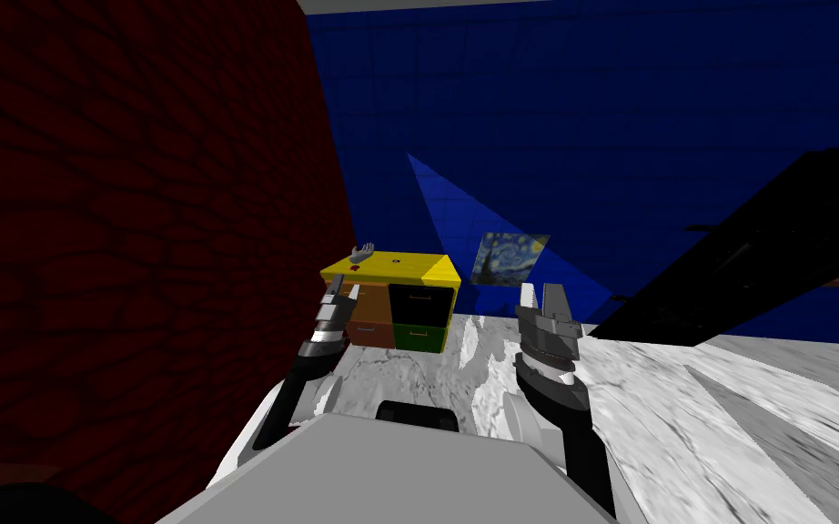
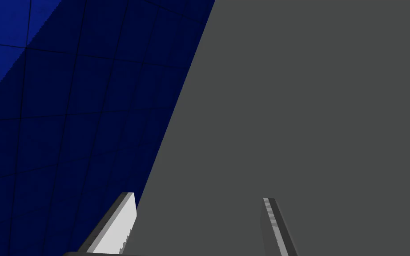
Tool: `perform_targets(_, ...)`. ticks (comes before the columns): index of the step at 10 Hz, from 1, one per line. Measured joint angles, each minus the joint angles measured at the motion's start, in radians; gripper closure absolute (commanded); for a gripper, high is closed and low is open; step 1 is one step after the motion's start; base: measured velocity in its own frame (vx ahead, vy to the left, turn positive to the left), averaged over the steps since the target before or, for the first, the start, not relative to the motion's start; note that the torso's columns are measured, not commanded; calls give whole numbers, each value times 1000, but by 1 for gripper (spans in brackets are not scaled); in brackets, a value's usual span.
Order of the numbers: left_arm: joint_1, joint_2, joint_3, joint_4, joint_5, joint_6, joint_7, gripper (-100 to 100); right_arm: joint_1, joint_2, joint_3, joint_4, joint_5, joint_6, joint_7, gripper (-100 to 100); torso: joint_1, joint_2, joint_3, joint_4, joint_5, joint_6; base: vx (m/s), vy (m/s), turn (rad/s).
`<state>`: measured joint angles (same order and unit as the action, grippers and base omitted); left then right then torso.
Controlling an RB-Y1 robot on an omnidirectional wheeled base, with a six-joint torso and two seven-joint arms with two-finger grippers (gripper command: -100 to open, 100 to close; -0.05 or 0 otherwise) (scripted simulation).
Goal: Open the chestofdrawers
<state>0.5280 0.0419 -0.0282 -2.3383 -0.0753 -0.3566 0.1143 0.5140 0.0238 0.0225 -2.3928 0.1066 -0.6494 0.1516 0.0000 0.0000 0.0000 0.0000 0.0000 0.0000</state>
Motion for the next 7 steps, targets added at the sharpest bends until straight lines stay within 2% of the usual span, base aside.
perform_targets(2,0,0,0,0,0,0,0,0,0,0,0,0,0,0,0,0,0,104,-209,105,0,0,0,0,0)
perform_targets(7,0,0,0,0,0,0,0,0,0,0,0,0,0,0,0,0,0,470,-939,470,0,0,0,0,0)
